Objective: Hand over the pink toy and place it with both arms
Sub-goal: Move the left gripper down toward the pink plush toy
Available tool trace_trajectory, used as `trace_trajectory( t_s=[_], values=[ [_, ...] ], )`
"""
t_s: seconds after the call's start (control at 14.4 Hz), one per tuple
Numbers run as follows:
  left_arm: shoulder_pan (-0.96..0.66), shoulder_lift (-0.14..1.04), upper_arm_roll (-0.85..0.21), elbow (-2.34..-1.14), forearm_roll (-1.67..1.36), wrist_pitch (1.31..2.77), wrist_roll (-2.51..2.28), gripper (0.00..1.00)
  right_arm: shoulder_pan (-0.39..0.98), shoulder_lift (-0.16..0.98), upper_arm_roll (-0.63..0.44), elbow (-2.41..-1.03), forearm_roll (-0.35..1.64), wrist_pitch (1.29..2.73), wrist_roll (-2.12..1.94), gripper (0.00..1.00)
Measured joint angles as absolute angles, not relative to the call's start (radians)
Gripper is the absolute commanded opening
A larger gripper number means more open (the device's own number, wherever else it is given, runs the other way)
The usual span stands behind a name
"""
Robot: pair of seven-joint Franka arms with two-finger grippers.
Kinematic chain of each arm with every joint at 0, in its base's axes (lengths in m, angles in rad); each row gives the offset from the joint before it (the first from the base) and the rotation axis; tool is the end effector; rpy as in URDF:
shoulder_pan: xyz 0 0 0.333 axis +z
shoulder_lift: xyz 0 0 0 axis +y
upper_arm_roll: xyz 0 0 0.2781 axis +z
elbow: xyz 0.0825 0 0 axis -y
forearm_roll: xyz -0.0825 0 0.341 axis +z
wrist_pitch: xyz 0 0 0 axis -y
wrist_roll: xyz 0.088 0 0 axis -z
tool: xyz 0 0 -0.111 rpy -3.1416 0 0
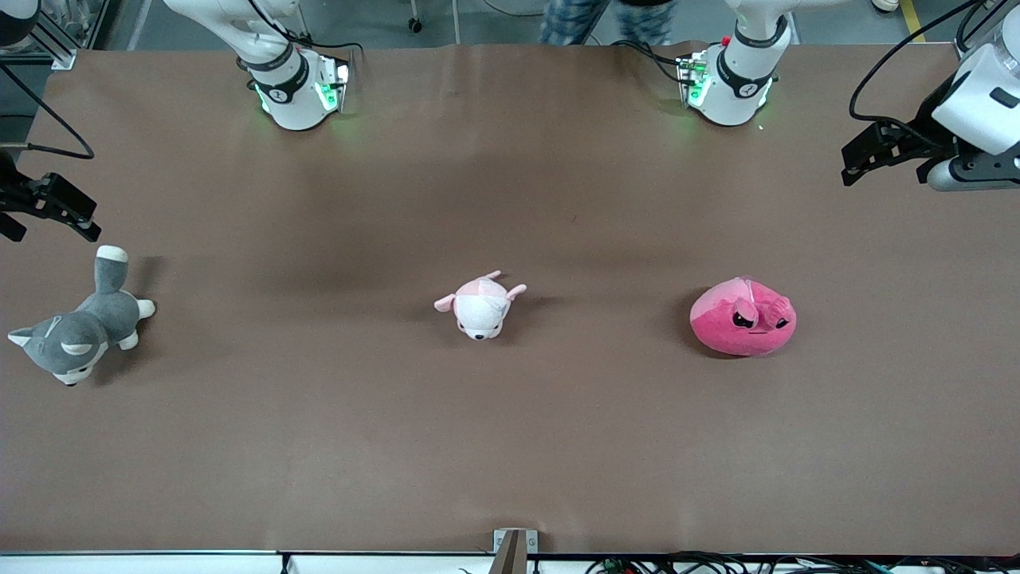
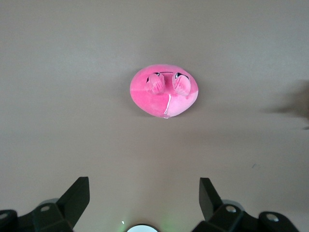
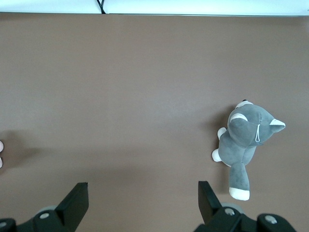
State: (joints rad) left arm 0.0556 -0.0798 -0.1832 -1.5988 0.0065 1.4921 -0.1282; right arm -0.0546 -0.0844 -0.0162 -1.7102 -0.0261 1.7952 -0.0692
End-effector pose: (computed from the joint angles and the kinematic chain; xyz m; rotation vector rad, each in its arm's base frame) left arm 0.4774 -0.0642 0.6029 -3.1169 -0.0028 0.0395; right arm 0.5078 -0.0386 0.5861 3.0945 0.0031 0.2594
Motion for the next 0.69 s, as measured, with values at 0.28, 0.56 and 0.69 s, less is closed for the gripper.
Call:
trace_trajectory(
  t_s=[0.28, 0.56, 0.69],
  values=[
    [0.057, -0.080, -0.182, -1.599, 0.007, 1.491, -0.128, 1.00, -0.055, -0.084, -0.016, -1.710, -0.026, 1.795, -0.069, 1.00],
    [0.061, -0.052, -0.178, -1.599, 0.013, 1.492, -0.117, 1.00, -0.055, -0.084, -0.016, -1.710, -0.026, 1.795, -0.069, 1.00],
    [0.072, -0.002, -0.177, -1.601, 0.014, 1.522, -0.116, 1.00, -0.055, -0.084, -0.016, -1.710, -0.026, 1.796, -0.069, 1.00]
  ],
)
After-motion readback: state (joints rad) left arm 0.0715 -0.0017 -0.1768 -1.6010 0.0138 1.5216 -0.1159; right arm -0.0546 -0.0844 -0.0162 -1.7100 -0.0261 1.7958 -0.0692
